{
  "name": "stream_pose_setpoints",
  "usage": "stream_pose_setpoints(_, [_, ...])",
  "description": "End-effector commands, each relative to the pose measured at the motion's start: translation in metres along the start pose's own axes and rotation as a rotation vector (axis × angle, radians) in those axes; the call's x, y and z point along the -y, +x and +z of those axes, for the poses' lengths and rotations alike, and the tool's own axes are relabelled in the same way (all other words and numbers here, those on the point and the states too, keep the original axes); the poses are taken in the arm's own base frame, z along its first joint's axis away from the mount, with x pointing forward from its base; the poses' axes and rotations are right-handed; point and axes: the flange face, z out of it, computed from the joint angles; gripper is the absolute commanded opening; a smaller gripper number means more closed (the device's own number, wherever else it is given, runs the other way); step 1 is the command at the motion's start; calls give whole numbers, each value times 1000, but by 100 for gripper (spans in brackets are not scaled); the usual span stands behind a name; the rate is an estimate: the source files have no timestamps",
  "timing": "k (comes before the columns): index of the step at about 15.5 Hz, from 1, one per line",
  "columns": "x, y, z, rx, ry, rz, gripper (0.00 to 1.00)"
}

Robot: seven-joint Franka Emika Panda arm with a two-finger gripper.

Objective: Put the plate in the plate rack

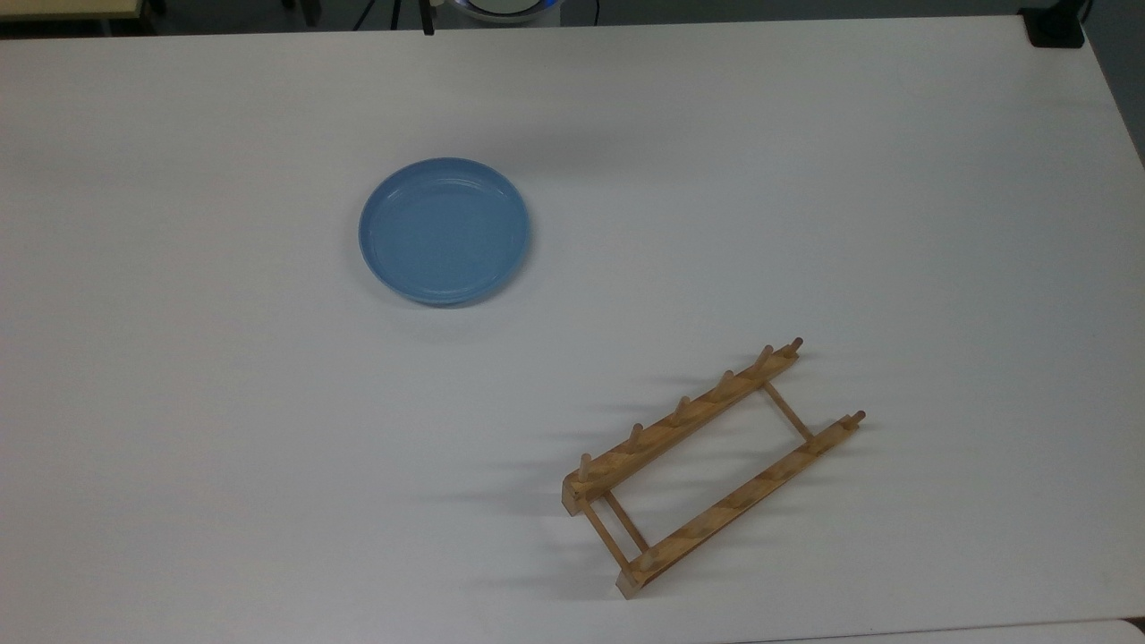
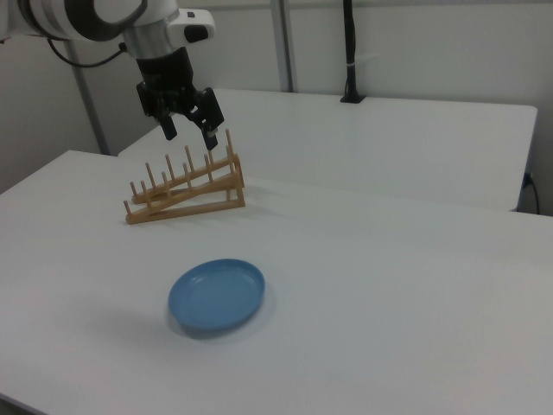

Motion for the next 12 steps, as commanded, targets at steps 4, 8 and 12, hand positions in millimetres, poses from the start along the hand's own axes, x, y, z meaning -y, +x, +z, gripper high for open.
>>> stream_pose_setpoints(4, [4, -3, 0, 0, -6, 13, 100])
stream_pose_setpoints(8, [6, -3, 0, 0, -6, 10, 100])
stream_pose_setpoints(12, [6, -4, 0, 2, -6, 12, 100])
